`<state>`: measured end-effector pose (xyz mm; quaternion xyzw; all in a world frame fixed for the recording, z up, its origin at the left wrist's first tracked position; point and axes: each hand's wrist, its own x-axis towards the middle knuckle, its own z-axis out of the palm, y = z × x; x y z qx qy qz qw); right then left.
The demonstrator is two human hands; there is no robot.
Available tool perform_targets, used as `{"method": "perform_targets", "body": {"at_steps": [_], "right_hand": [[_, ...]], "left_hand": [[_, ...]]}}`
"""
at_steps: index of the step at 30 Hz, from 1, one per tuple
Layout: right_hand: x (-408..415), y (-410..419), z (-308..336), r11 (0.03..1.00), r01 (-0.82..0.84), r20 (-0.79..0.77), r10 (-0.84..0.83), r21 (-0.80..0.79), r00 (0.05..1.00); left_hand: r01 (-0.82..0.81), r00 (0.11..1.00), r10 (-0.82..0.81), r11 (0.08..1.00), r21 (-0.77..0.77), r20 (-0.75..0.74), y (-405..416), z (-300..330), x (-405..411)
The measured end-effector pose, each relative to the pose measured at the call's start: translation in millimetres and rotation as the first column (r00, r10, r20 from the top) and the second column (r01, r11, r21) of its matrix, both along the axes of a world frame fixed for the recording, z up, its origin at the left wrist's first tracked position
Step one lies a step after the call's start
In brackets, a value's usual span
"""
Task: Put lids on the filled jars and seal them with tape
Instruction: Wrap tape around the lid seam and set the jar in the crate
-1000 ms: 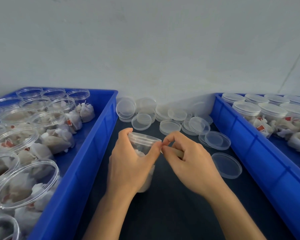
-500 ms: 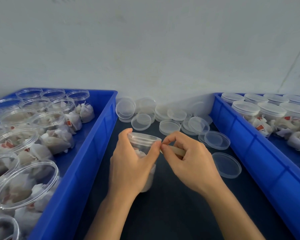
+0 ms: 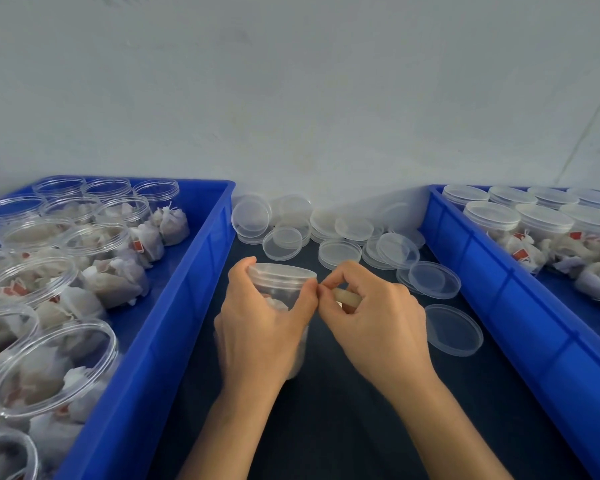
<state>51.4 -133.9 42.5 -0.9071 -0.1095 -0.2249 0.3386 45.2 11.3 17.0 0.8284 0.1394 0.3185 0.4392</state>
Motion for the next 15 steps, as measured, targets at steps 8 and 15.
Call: {"method": "perform_targets", "body": {"at_steps": [8, 15], "right_hand": [[0.9, 6.1, -1.5, 0.983, 0.176, 0.028, -0.175, -0.045, 0.984], [12.1, 11.2, -5.0, 0.968, 0.249, 0.031, -0.25, 0.033, 0.968]], "left_hand": [[-0.127, 0.991, 0.13, 0.984, 0.124, -0.021, -11.1, 5.1, -2.3], [-0.112, 0.993, 0.117, 0.974, 0.196, -0.015, -20.0, 7.4, -0.2]]}}
